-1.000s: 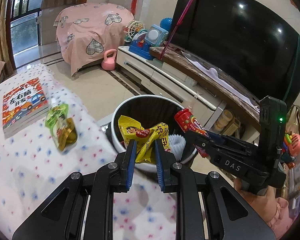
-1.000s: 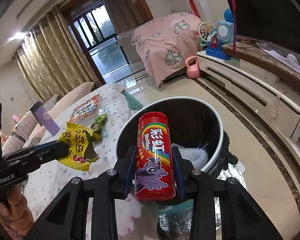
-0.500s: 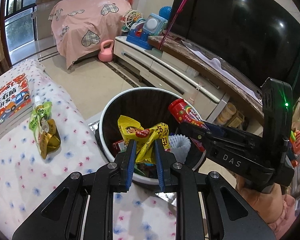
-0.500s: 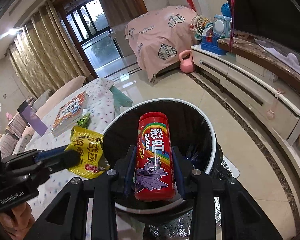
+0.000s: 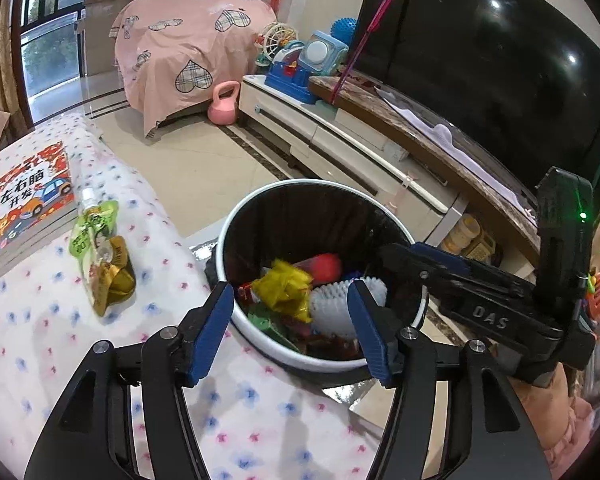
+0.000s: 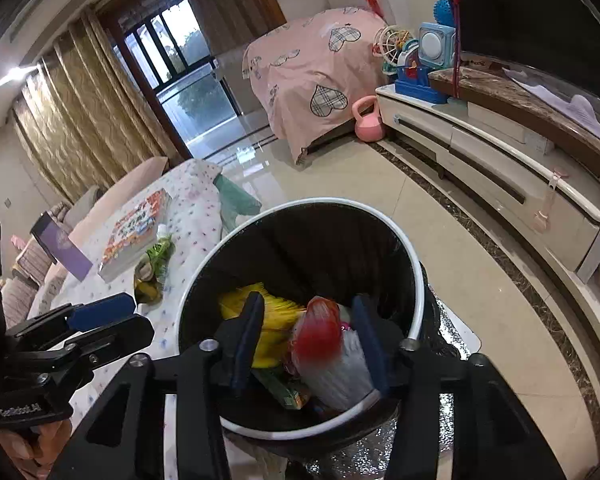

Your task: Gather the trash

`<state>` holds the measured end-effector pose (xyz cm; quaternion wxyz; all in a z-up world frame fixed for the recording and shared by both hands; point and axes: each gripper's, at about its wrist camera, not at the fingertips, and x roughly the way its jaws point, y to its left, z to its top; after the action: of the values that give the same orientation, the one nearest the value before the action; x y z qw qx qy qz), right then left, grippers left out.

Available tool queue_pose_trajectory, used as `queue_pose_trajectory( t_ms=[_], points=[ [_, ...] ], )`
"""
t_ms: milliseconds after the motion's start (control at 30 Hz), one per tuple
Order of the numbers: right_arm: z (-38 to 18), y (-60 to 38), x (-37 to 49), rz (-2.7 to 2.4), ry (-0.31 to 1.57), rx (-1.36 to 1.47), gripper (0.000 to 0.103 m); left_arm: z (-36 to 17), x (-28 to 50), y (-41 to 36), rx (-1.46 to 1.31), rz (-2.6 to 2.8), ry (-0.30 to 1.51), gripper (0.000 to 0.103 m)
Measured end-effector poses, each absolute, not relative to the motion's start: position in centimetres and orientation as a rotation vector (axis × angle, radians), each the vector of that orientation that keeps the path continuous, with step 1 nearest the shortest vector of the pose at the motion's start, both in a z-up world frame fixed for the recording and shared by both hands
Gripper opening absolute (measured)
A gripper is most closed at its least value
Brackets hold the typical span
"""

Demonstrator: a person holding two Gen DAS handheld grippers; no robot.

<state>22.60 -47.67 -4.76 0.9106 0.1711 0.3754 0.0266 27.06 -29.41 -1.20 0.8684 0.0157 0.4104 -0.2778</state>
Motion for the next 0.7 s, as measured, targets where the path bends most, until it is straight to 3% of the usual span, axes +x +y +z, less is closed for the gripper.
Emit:
queue_pose_trajectory(
  t_ms=[100,333,700],
  points=[
    [-4.3,-47.5,21.7,0.058,0.752,0.366,0.058,-1.0,26.5,-28.4,0.023,-0.572,0.852,0.061],
    [-2.9,-45.9,19.0,0.078,0.7,0.386,0.087,-0.5,24.2,-25.5,-0.013,-0.543,0.832,0.068],
    [-1.9,-41.6,13.6,0.1,0.637,0.409,0.098,-1.3,18.5,-19.0,-0.095,-0.473,0.818,0.071]
  ],
)
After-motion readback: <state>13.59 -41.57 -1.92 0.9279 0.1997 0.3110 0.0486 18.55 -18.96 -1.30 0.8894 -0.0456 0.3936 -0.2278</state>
